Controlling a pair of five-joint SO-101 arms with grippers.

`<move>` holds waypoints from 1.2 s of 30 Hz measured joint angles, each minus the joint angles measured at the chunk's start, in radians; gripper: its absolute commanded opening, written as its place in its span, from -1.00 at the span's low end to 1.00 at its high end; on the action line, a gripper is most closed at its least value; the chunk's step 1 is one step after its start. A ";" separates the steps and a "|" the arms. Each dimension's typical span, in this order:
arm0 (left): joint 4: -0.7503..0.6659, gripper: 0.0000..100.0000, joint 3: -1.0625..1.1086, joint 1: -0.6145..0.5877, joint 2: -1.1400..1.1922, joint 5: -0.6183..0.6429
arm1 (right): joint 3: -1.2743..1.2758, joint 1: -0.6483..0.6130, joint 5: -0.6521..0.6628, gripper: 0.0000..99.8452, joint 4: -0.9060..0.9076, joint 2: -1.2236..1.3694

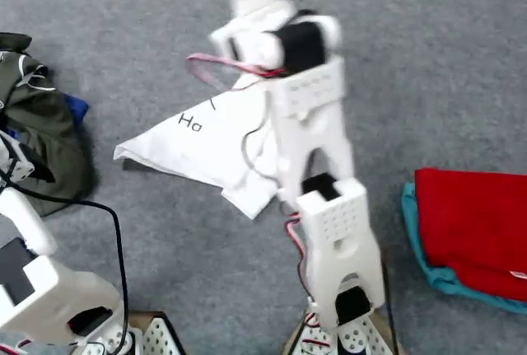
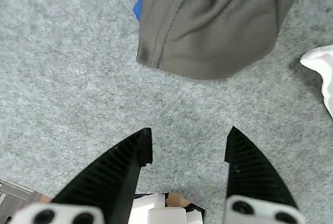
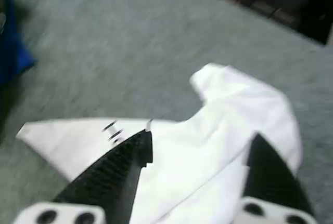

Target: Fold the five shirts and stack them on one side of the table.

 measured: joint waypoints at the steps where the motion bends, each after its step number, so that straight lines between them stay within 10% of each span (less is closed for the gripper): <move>1: 0.000 -0.52 0.000 -0.009 0.000 0.000 | 0.052 -0.029 -0.006 -0.68 0.000 0.000; 9: 0.000 -0.52 0.000 -0.103 0.000 0.000 | 0.471 -0.210 -0.087 -0.42 -0.014 0.046; 21: 0.000 -0.52 0.000 -0.153 0.000 0.000 | 0.417 -0.288 -0.118 -0.37 -0.146 0.318; 29: 0.000 -0.52 0.000 -0.153 0.000 0.000 | 0.157 -0.224 -0.219 -0.98 -0.155 0.499; 36: 0.000 -0.52 0.000 -0.153 0.000 0.000 | -0.058 -0.216 -0.222 -0.95 -0.143 0.540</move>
